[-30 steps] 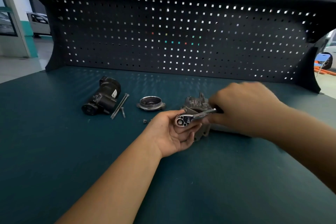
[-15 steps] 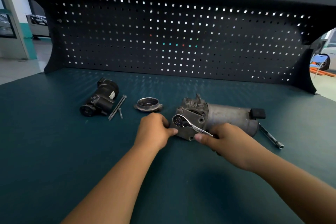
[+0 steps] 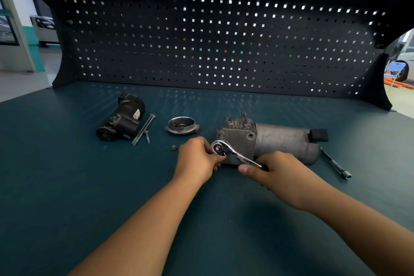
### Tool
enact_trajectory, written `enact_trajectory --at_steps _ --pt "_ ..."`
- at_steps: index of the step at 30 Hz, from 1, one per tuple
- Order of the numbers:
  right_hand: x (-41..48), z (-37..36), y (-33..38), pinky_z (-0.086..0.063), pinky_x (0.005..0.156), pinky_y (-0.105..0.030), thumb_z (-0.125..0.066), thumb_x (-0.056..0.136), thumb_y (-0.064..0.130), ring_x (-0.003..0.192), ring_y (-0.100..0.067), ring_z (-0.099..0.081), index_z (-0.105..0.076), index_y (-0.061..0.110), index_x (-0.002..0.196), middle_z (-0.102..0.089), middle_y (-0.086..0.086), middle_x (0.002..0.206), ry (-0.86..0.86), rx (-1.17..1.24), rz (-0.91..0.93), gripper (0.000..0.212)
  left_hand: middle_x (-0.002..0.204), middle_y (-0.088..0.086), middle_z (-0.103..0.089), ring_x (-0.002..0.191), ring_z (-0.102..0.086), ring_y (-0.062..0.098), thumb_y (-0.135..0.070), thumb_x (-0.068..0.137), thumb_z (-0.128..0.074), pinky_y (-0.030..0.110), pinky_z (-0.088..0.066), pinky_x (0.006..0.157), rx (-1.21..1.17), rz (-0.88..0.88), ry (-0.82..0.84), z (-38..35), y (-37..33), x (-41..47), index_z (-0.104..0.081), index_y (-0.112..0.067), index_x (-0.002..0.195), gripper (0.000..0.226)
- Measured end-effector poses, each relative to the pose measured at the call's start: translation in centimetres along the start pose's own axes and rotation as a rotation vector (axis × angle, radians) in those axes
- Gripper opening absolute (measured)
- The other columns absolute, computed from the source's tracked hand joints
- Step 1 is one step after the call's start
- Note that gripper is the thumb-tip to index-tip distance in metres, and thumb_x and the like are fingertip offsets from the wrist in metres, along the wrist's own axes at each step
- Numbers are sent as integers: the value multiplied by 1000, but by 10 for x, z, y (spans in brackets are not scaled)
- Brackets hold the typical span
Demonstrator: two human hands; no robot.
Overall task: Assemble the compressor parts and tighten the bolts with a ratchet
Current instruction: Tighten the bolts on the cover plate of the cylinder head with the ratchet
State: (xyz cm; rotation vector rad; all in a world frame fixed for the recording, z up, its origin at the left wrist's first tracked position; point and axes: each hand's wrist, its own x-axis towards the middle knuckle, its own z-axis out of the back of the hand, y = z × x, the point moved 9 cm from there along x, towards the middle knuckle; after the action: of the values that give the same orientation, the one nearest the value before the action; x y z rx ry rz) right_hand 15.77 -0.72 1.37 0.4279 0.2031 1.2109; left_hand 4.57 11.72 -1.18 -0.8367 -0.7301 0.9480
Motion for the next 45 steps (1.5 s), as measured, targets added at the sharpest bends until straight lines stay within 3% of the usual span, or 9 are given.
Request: enact_trajectory --at_steps 5,16,22,26,31,34,39,42,45 --pt "-2 13 7 -30 48 -28 -49 83 62 53 -12 -44 -42 18 59 -45 6 55 -47 -174 7 51 59 -2 -66 43 -57 1 -16 76 -74 14 -43 42 58 -13 -24 1 -1 0 -50 -16 64 27" --pt "5 82 79 -23 46 -21 -60 74 65 54 -10 -36 -40 21 64 -42 6 65 -210 -728 153 49 73 5 -68 73 -66 22 -24 76 -75 41 -54 73 68 -33 -41 3 -5 -2 -57 -13 73 21" --pt "21 89 112 -25 46 -22 -59 75 66 52 -11 -39 -39 21 59 -43 6 61 -190 -940 309 52 77 2 -70 64 -66 13 -23 76 -75 30 -55 67 -12 -7 -37 1 2 -1 -61 -14 83 18" --pt "26 80 69 -30 48 -23 -50 78 71 55 -9 -43 -46 21 59 -46 7 61 -47 -819 203 54 68 2 -69 57 -62 8 -24 77 -75 19 -46 52 -6 -7 -27 0 2 1 -54 -18 69 23" --pt "18 44 15 -35 48 -25 -48 80 66 50 -8 -48 -49 16 56 -51 6 54 46 -365 65 56 56 -2 -62 54 -57 7 -26 75 -76 12 -36 43 2 -16 -42 3 0 0 -49 -20 60 31" --pt "11 19 -2 -32 42 -19 -53 77 64 36 -3 -40 -44 14 51 -48 7 39 49 -21 12 57 56 -3 -61 58 -59 10 -25 74 -76 16 -38 48 11 -25 -50 4 0 -1 -49 -21 59 31" --pt "1 -25 -7 -27 51 -25 -50 56 75 44 -11 -34 -36 20 57 -36 8 46 91 463 -53 57 65 3 -64 68 -63 18 -20 72 -76 24 -44 56 32 -37 -64 5 -2 -1 -56 -17 64 22" --pt "1 -29 -4 -29 44 -20 -51 56 73 42 -10 -35 -38 19 58 -38 6 48 173 499 -75 56 64 2 -64 68 -63 18 -21 72 -76 25 -44 57 32 -38 -60 5 -2 -2 -57 -16 66 21" --pt "9 6 -1 -32 40 -16 -54 69 70 39 -6 -43 -49 14 54 -48 7 44 128 86 -39 58 59 -2 -60 65 -61 17 -25 73 -77 23 -40 50 36 -36 -53 5 -2 -2 -52 -19 60 28"
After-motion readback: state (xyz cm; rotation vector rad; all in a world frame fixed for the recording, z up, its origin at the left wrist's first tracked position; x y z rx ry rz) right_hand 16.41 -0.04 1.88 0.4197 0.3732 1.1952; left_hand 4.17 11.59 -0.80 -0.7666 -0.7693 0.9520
